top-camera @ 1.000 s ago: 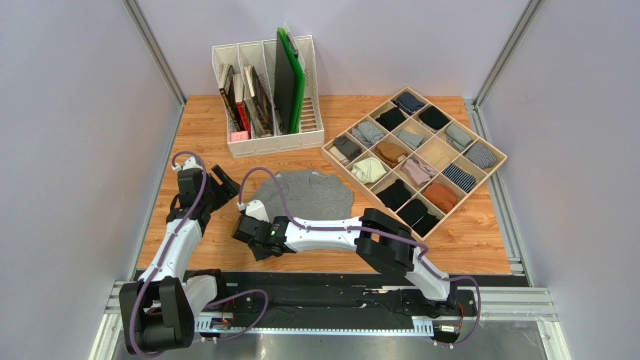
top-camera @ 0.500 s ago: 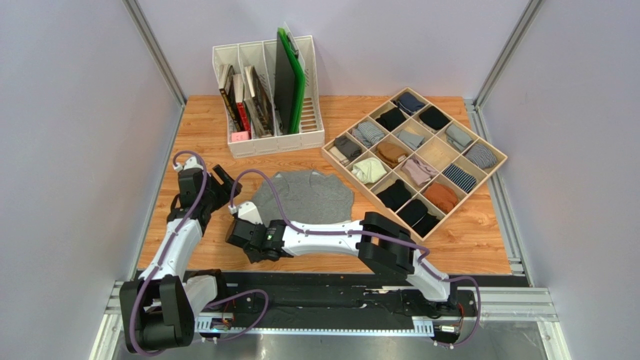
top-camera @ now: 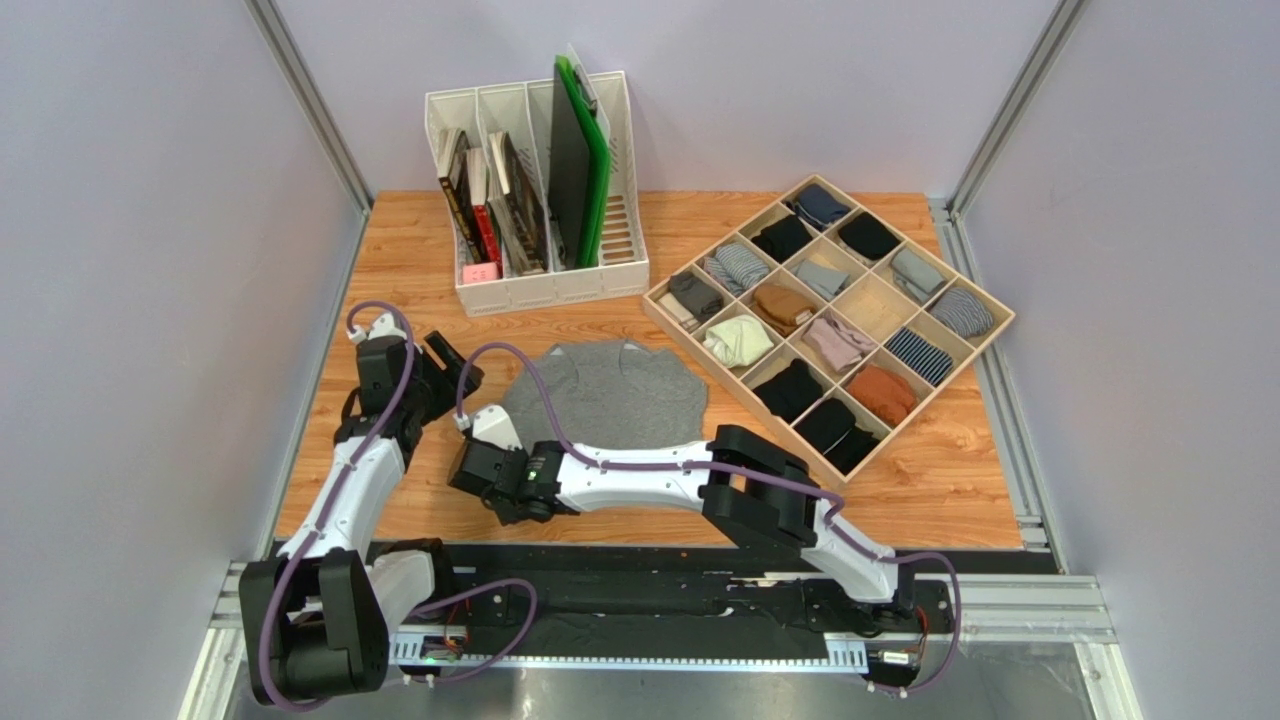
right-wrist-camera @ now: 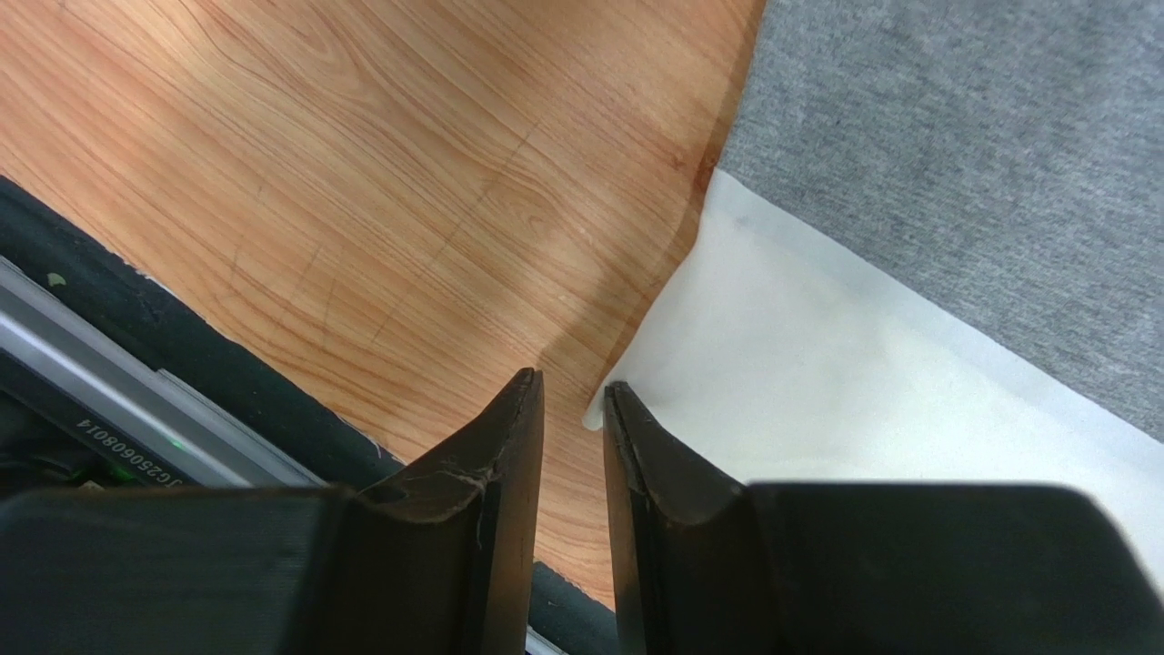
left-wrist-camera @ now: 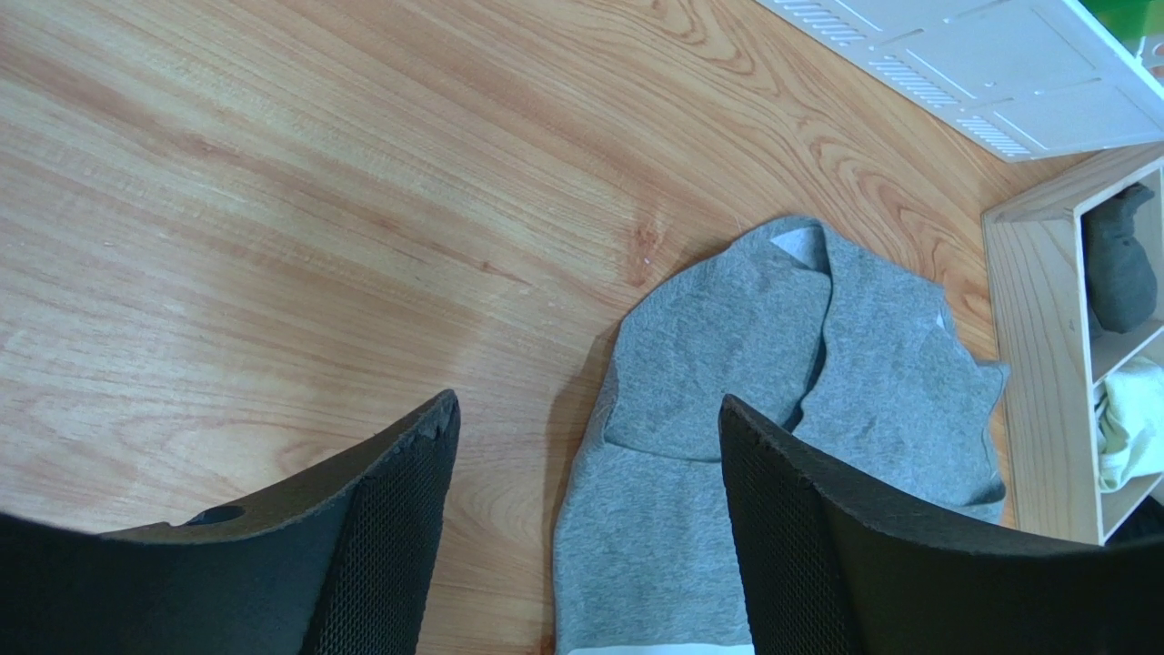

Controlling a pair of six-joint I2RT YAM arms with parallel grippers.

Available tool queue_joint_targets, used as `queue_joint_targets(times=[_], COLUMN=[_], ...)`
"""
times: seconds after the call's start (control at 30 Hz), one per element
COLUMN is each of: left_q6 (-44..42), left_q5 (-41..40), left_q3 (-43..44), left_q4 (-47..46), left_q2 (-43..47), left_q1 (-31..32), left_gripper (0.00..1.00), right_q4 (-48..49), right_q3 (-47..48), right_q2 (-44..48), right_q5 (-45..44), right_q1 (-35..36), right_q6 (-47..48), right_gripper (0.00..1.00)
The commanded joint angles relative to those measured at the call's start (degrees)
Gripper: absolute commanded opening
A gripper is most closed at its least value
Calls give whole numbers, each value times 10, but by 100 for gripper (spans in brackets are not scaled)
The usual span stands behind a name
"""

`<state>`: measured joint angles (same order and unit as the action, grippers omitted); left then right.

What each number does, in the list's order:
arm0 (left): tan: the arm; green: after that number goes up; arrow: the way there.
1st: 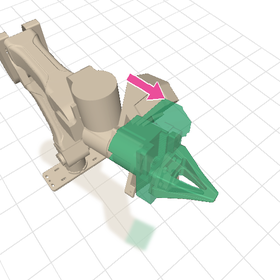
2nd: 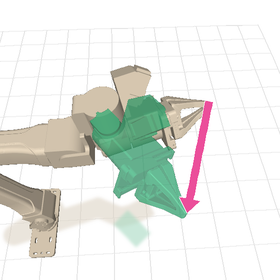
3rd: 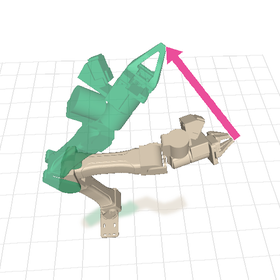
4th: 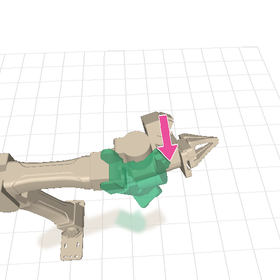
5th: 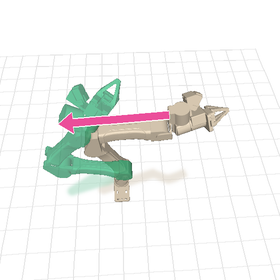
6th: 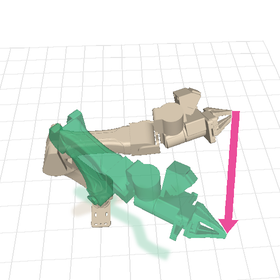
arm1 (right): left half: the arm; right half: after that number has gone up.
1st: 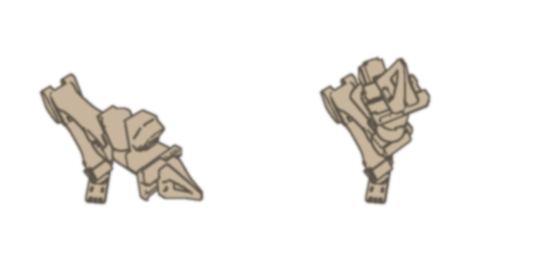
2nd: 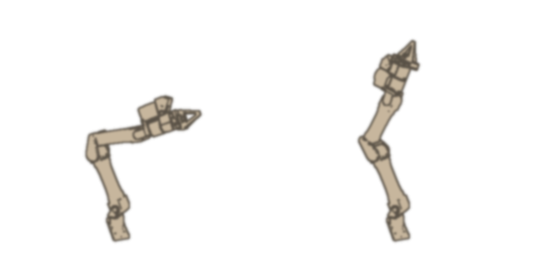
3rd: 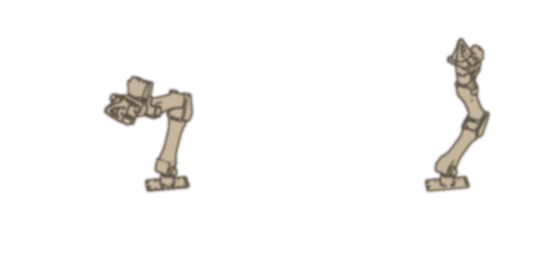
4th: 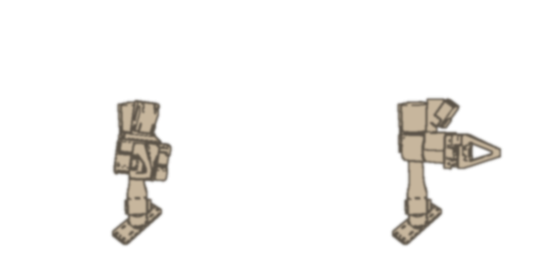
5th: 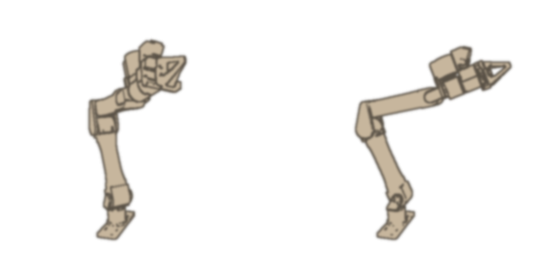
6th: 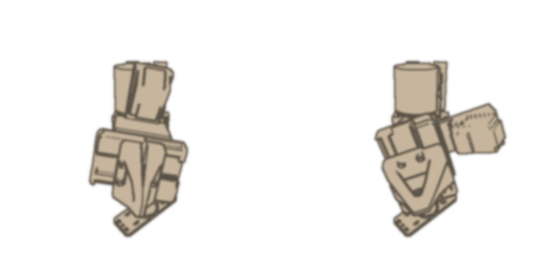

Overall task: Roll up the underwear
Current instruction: Fold the underwear at the center of the board.

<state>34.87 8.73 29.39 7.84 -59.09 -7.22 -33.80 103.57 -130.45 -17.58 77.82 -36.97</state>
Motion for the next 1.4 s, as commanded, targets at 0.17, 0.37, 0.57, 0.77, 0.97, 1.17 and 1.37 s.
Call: queue_joint_targets(times=[0.17,0.37,0.57,0.77,0.97,1.17,1.37], left_q6=[5,4,2,-7,-22,-25,-21], left_q5=[0,0,-1,1,28,59,59], left_q3=[-5,-8,-13,-19,-38,-33,-38], left_q4=[-6,-3,-3,2,-15,-14,0], left_q2=[18,23,27,29,37,4,6], left_q1=[-4,-3,-3,-4,-3,28,48], left_gripper=[74,74,74,70,50,42,47], right_q4=[-28,-54,-57,16,86,95,95], right_q3=[38,39,36,-40,-106,-110,-108], right_q2=[-22,-25,-30,38,91,77,77], right_q5=[-30,-36,-20,14,49,76,74], right_q1=[2,1,0,-10,-29,-32,-34], right_q6=[-6,-17,-18,-24,-38,-45,-46], right_gripper=[25,24,1,0,0,0,0])
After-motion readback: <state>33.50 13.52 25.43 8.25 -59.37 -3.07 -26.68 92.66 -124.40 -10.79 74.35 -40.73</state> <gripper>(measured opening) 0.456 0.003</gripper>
